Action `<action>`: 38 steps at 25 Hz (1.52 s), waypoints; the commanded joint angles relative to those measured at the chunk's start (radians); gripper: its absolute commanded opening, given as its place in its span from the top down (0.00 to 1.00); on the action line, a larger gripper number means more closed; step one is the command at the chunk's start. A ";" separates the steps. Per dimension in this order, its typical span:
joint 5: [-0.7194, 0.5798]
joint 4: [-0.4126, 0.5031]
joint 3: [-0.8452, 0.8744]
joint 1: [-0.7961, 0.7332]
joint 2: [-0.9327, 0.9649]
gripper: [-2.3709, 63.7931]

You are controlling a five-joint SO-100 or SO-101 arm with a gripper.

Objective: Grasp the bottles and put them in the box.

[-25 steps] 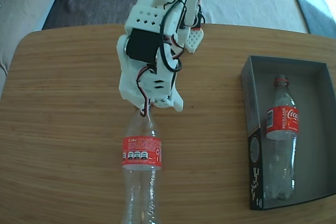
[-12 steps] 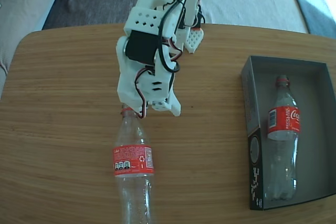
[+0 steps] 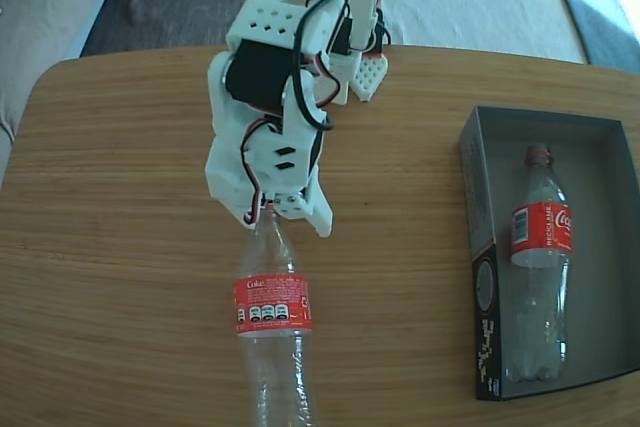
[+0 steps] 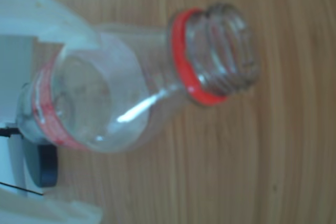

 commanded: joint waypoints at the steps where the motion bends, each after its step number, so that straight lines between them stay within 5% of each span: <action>1: -0.049 0.002 -0.055 0.003 0.046 0.40; 16: -0.091 -0.057 0.038 0.025 0.031 0.38; 30: -0.316 -0.067 0.086 0.091 0.031 0.39; 38: -0.322 -0.199 0.146 0.100 0.025 0.39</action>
